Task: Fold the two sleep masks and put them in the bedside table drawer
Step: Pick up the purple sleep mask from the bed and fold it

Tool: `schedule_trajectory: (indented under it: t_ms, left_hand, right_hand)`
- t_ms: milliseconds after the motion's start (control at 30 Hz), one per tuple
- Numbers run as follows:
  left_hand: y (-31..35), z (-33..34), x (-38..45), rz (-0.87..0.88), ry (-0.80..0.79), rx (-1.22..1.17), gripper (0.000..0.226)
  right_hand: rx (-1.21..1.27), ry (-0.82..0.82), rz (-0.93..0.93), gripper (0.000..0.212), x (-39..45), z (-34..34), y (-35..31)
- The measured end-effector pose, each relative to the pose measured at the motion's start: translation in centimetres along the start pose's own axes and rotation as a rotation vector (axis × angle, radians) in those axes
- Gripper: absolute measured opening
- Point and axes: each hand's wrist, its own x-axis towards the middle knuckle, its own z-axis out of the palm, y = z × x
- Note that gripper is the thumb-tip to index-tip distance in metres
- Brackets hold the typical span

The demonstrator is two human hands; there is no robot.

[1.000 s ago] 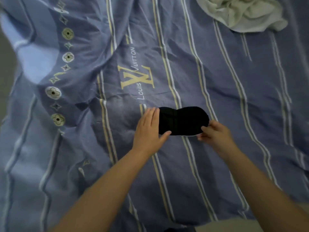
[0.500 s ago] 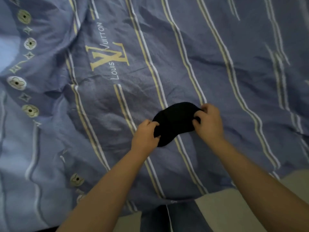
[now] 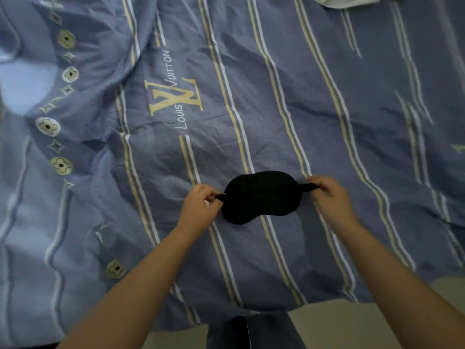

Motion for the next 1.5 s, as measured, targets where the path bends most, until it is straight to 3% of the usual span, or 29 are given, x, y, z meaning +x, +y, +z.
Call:
schedule_trajectory:
  t_ms: [67, 133, 200, 300, 400, 500, 567, 633, 700, 767, 833, 933, 1033, 1100, 1233, 1333, 1500]
  left_hand:
    - [0.4, -0.4, 0.6, -0.296, 0.004, -0.387, 0.022]
    - [0.6, -0.5, 0.8, -0.453, -0.08, -0.48, 0.022]
    - [0.9, -0.3, 0.6, -0.369, -0.164, -0.308, 0.007]
    - [0.8, -0.2, 0.2, -0.199, -0.132, -0.133, 0.006]
    - [1.2, -0.2, -0.2, -0.203, -0.075, -0.186, 0.009]
    - [1.1, -0.6, -0.4, -0.14, -0.02, -0.216, 0.009]
    - [0.7, -0.5, -0.6, -0.005, -0.107, -0.054, 0.02]
    - [0.5, 0.3, -0.8, -0.015, -0.282, -0.033, 0.035]
    - [1.0, 1.0, -0.8, -0.202, -0.348, -0.227, 0.037]
    - [1.3, 1.3, -0.4, -0.339, -0.234, -0.395, 0.031]
    - [0.8, 1.5, 0.0, -0.323, -0.118, -0.353, 0.028]
    - [0.2, 1.4, 0.4, -0.196, -0.093, -0.212, 0.038]
    - [-0.3, 1.8, 1.2, -0.036, -0.21, -0.016, 0.054]
    - [-0.2, 2.2, 1.7, -0.05, -0.263, 0.005, 0.057]
    - [0.6, 2.5, 2.4, -0.194, -0.061, -0.139, 0.041]
    - [0.8, 1.5, 1.9, -0.21, -0.035, -0.368, 0.019]
    - [-1.5, -1.7, -1.0, -0.266, -0.032, -0.28, 0.035]
  right_hand:
    - [-0.055, -0.141, -0.067, 0.028, -0.1, 0.5, -0.4]
    - [-0.236, -0.244, -0.11, 0.015, 0.0, 1.3, -0.4]
    - [-0.359, -0.22, -0.103, 0.022, 0.1, 2.3, -0.1]
    - [-0.268, -0.162, -0.02, 0.024, -0.3, 3.6, -0.1]
    - [-0.163, -0.045, -0.046, 0.003, -1.0, 4.1, -0.1]
    - [0.036, 0.036, 0.0, 0.02, -1.2, 3.3, 0.2]
    - [0.137, 0.09, 0.01, 0.017, -1.3, 2.7, 0.0]
    - [0.125, 0.111, -0.093, 0.016, -1.7, 2.6, -0.7]
    - [0.015, 0.029, -0.259, 0.021, -2.5, 3.2, -1.6]
    - [-0.191, -0.126, -0.384, 0.028, -3.1, 4.5, -1.8]
    - [-0.363, -0.305, -0.385, 0.042, -3.6, 5.9, -0.8]
    - [-0.602, -0.477, -0.409, 0.051, -4.0, 7.4, 1.6]
    - [-0.632, -0.413, -0.507, 0.04, -4.4, 7.7, 2.8]
    - [-0.597, -0.315, -0.505, 0.042, -4.6, 7.7, 3.3]
    - [-0.489, -0.161, -0.455, 0.048, -4.3, 7.9, 3.2]
    - [-0.33, -0.052, -0.407, 0.038, -3.5, 8.1, 2.4]
    - [-0.242, 0.012, -0.304, 0.033, -2.9, 7.4, 1.6]
